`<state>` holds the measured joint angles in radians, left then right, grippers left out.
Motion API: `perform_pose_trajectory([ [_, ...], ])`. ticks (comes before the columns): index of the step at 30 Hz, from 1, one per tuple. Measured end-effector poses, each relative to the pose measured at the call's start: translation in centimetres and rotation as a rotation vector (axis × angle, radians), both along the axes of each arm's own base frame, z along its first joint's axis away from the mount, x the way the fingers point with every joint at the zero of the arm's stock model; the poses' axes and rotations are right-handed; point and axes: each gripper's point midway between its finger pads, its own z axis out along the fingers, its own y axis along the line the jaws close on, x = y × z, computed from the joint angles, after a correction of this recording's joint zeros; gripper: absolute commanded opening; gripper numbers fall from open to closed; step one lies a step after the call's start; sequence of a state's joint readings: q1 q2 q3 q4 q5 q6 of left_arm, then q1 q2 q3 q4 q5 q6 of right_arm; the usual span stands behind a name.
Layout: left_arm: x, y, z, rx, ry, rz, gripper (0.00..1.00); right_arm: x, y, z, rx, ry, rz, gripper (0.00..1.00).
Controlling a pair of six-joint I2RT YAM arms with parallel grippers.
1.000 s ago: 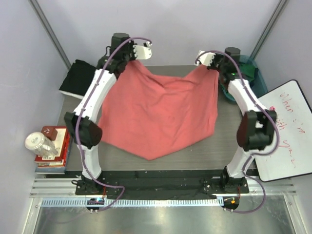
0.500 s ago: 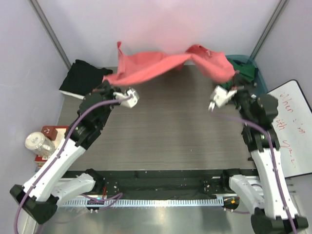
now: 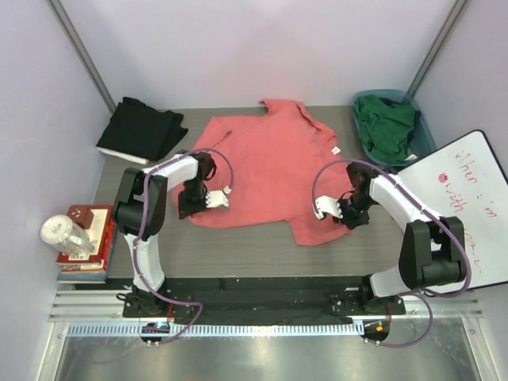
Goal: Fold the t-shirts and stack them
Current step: Flatten out the tshirt
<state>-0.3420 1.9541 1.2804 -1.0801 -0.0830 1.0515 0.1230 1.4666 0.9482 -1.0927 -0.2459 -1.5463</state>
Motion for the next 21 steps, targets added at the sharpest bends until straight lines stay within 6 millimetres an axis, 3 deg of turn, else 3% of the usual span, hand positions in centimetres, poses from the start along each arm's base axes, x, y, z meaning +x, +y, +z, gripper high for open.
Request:
perform_pose_trajectory([
  [3, -0.3, 0.4, 0.3, -0.035, 0.03, 0.042, 0.0, 0.5, -0.1, 1.7, -0.001, -0.062, 0.01, 0.01],
  [7, -1.3, 0.7, 1.4, -0.054, 0.049, 0.047, 0.0, -0.6, -0.5, 2.6, -0.015, -0.055, 0.012, 0.01],
  [11, -2.2, 0.8, 2.8, -0.061, 0.066, 0.025, 0.0, -1.7, -1.0, 2.1, -0.04, -0.026, 0.015, 0.01],
  [16, -4.0, 1.2, 5.0, -0.074, 0.064, 0.001, 0.0, -5.1, -1.8, 0.8, -0.069, 0.042, 0.029, 0.01],
  [21, -6.3, 2.0, 5.3, -0.065, 0.094, -0.015, 0.0, -6.4, -2.1, 0.5, -0.081, 0.084, 0.03, 0.01],
])
